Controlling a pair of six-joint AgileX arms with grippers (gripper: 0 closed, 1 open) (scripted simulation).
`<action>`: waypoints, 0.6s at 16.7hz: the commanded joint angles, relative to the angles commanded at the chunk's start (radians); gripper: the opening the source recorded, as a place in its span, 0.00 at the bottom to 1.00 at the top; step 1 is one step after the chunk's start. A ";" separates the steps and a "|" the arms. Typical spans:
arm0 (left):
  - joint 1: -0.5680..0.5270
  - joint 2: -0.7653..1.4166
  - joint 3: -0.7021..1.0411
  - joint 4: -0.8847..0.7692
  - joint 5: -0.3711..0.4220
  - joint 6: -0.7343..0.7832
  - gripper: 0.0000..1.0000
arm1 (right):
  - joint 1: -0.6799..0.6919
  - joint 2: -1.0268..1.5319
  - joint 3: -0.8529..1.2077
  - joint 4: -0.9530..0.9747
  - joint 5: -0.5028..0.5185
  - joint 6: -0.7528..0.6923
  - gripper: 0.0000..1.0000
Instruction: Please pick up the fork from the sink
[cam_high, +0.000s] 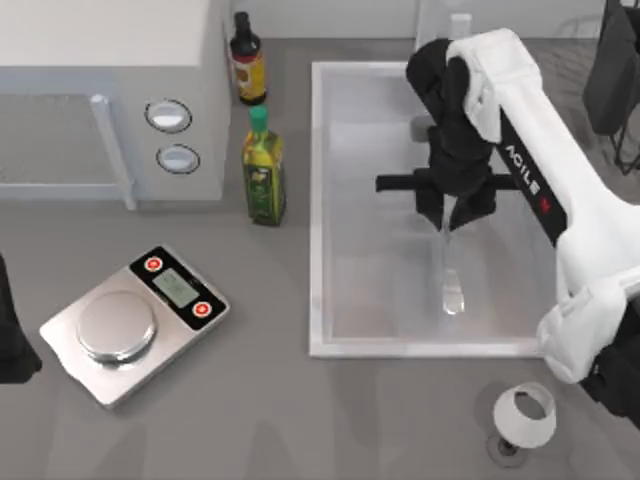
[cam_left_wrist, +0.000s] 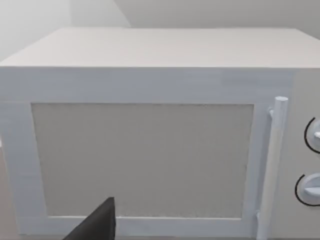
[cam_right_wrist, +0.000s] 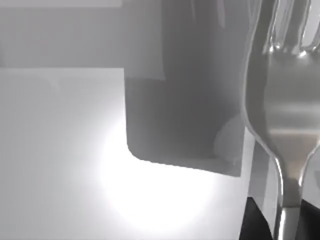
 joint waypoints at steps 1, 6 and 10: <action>0.000 0.000 0.000 0.000 0.000 0.000 1.00 | 0.000 -0.043 -0.044 0.005 -0.001 0.000 0.00; 0.000 0.000 0.000 0.000 0.000 0.000 1.00 | -0.001 -0.335 -0.385 0.034 -0.005 -0.001 0.00; 0.000 0.000 0.000 0.000 0.000 0.000 1.00 | 0.000 -0.524 -0.585 0.050 -0.008 0.000 0.00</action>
